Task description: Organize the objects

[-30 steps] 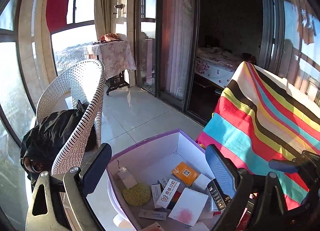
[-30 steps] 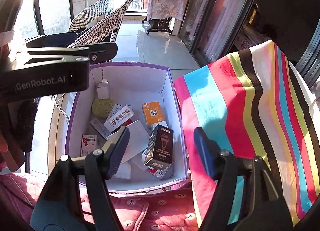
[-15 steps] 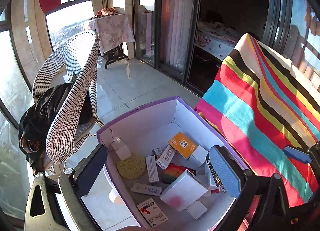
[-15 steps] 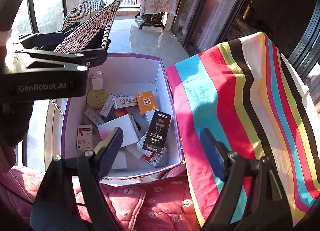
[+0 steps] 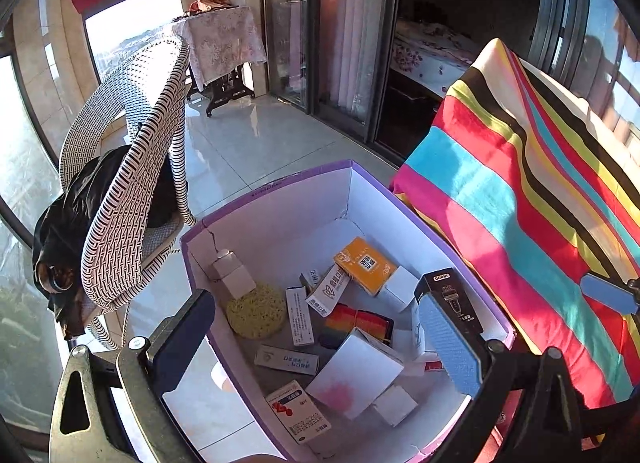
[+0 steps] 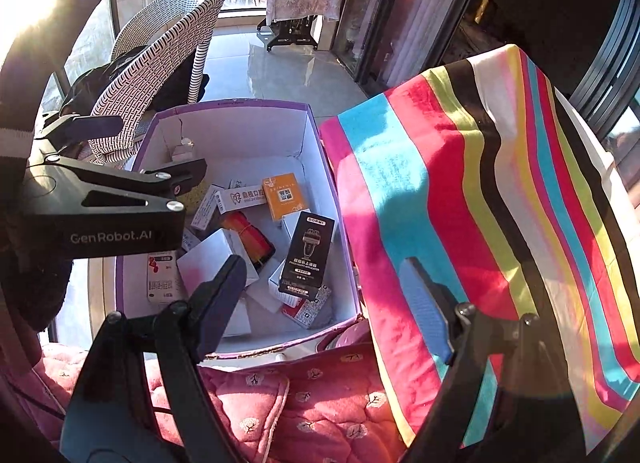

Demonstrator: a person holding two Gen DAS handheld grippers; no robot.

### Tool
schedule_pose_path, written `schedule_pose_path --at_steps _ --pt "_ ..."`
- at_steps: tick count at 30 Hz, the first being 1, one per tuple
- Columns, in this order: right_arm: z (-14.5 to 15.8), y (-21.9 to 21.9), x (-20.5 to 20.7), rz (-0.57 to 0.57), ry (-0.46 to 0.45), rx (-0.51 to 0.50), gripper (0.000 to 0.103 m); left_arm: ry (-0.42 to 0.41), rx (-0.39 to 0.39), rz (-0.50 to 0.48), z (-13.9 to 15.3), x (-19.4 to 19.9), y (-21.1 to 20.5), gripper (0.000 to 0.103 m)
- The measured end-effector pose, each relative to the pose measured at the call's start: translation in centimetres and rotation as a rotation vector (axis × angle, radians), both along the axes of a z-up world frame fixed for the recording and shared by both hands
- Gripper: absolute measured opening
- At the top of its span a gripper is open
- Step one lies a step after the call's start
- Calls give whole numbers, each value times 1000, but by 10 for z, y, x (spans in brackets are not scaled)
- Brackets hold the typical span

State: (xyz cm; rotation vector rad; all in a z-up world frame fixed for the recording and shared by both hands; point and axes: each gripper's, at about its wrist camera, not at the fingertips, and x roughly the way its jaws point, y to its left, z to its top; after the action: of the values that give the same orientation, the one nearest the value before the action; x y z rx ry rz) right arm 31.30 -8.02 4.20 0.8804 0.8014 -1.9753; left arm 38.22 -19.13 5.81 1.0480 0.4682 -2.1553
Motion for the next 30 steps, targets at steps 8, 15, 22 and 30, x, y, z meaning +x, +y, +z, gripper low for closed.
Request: schedule_pose_path --at_steps 8,15,22,30 --pt "-1 0 1 8 -3 0 82 -3 6 -7 -1 -1 -1 103" --pt "-3 -1 2 11 -10 4 82 -8 18 -5 -5 -2 0 103" --pt "-4 -2 4 16 -11 7 82 -2 36 6 -6 0 -2 103" --pt "-5 -3 5 18 -15 10 82 9 73 -10 -9 -1 -1 103"
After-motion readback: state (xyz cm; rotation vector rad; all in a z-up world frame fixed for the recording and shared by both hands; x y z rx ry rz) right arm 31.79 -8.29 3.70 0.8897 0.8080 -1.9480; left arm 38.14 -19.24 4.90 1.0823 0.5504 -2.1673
